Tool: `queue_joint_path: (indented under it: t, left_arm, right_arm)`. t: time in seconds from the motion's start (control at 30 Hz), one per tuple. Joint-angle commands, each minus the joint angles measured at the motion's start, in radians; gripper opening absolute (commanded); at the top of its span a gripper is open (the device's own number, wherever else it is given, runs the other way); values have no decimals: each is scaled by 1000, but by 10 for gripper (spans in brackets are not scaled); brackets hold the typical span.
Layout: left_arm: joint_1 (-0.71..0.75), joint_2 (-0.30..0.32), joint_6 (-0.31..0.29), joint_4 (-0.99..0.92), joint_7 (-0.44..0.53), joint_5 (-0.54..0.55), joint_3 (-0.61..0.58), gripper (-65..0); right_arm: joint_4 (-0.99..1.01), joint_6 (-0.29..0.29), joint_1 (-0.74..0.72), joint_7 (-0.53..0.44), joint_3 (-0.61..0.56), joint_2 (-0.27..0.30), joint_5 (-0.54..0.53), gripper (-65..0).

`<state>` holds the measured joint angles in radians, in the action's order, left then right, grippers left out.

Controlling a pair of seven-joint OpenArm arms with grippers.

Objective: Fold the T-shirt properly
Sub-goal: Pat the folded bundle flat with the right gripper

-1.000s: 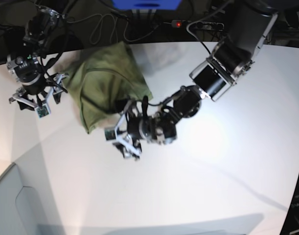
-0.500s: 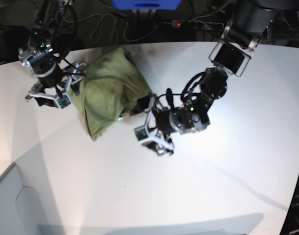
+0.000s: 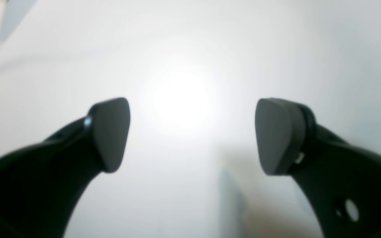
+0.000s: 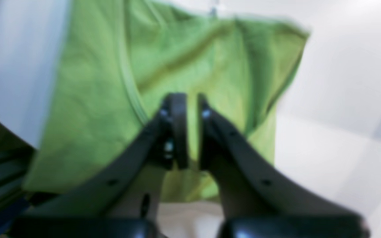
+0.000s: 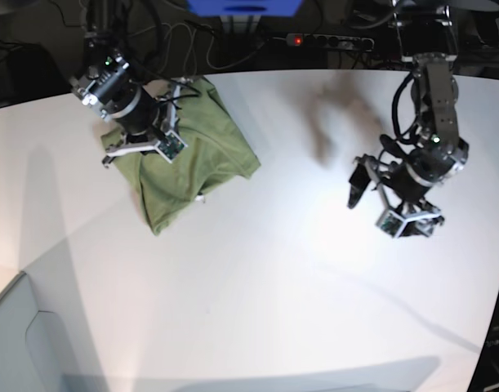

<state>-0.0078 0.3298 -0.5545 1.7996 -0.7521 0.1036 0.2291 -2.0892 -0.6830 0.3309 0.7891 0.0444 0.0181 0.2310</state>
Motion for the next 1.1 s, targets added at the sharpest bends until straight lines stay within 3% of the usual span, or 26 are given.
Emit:
queue_joint_path:
  t: [0.0, 0.17, 0.3, 0.6, 1.07]
  left_arm:
    - [10, 9, 3, 29, 15, 3, 34, -82]
    - [93, -37, 1, 47, 15, 3, 183, -82]
    - [131, -57, 1, 41, 15, 3, 246, -82]
    - [185, -71, 1, 50, 15, 3, 263, -82]
    - [239, -73, 1, 50, 18, 3, 276, -82]
  right_arm:
    - [-21, -15, 15, -10, 1, 18, -11, -650]
    - [-21, -15, 76, -12, -15, 64, -11, -649]
    - [-21, -15, 132, -12, -16, 67, -11, -649]
    - [38, -15, 132, -12, -145, 64, -11, -649]
    - [226, -15, -8, -12, -193, -2, -11, -649]
